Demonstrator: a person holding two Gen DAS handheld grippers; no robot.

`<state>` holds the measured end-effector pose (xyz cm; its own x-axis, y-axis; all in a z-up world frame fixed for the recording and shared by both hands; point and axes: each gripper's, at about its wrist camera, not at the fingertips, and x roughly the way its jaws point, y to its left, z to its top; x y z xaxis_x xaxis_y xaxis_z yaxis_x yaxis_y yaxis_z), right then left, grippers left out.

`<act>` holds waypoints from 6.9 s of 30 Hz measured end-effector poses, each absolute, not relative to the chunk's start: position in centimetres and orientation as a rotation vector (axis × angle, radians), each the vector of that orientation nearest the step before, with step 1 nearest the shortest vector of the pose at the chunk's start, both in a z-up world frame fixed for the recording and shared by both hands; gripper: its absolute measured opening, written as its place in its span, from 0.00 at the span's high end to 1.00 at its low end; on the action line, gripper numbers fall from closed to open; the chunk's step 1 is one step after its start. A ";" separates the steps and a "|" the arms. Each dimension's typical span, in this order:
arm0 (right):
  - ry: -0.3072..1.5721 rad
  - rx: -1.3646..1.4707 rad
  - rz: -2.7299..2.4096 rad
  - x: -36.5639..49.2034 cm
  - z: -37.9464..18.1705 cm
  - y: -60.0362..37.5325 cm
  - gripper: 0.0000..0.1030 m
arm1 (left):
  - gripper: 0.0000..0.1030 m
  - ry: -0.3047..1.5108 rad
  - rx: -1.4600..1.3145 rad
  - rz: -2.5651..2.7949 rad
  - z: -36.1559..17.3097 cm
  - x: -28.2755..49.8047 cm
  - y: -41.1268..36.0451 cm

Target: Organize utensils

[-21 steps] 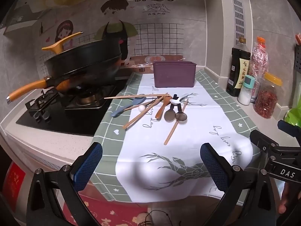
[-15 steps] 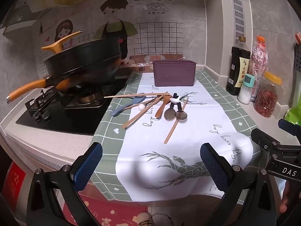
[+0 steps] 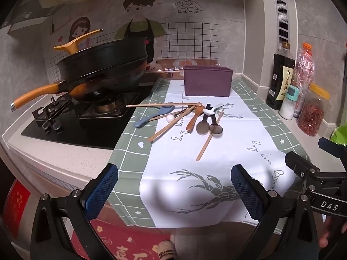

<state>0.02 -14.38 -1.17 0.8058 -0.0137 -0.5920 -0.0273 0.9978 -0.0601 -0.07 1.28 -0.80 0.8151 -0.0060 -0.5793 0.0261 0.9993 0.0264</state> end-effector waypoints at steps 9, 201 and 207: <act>0.632 -0.064 0.010 0.1 -1.1 -14.5 0.00 | 0.00 0.619 0.031 -0.012 -0.7 0.3 1.3; 1.155 0.032 0.240 33.1 -8.7 -12.4 0.94 | 0.91 1.198 -0.113 -0.323 -6.6 34.3 2.3; 1.165 0.036 0.264 32.0 -8.7 -14.4 0.93 | 0.86 1.203 -0.124 -0.333 -6.6 34.7 2.3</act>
